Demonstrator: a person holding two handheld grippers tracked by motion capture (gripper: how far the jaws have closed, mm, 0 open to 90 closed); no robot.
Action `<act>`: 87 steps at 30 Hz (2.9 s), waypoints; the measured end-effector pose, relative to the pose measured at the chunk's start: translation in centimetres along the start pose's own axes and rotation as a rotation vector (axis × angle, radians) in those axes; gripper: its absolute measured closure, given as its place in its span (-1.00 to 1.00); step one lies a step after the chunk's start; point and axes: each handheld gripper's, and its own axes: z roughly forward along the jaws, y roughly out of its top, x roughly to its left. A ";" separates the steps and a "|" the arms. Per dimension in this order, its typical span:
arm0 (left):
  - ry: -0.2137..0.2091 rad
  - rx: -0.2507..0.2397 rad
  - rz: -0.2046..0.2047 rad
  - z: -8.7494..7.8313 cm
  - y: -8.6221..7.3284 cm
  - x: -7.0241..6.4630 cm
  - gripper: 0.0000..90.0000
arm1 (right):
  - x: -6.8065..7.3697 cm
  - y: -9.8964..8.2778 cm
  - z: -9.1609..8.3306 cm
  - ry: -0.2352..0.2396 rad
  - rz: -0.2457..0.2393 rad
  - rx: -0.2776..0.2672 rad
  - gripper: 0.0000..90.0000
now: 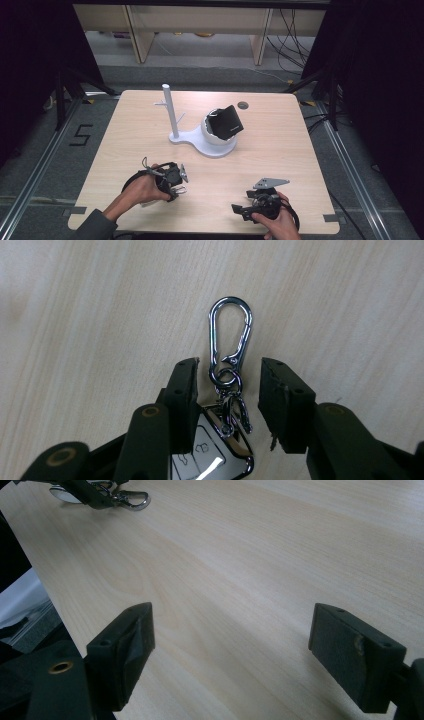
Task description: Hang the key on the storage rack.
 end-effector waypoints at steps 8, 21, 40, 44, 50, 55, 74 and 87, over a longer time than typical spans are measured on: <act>-0.014 0.049 0.004 0.5 0.7 0.3 0.45 | 0.0 0.0 0.1 0.006 -0.003 0.002 -0.55; -0.086 0.167 -0.034 0.8 2.2 1.0 0.63 | 0.0 -0.1 0.3 0.023 -0.009 0.005 -0.53; -0.111 0.138 -0.001 0.7 1.7 1.8 0.67 | 0.0 0.0 0.2 0.015 -0.013 0.008 -0.51; -0.122 0.126 -0.027 0.6 1.4 1.9 0.67 | -0.1 0.0 0.2 0.013 -0.013 0.007 -0.51; -0.108 0.093 -0.038 -0.9 0.9 2.6 0.67 | -0.1 0.0 0.2 0.015 -0.012 0.007 -0.51; -0.083 0.053 -0.055 -2.9 0.5 3.3 0.67 | -0.1 0.0 0.1 0.010 -0.013 0.007 -0.51; -0.010 -0.046 -0.150 -10.0 -0.7 6.9 0.67 | -0.4 0.0 -0.2 0.002 0.006 -0.003 -0.51; 0.021 -0.067 -0.233 -14.6 -1.3 10.1 0.67 | -0.4 0.1 -0.1 0.020 0.010 0.003 -0.51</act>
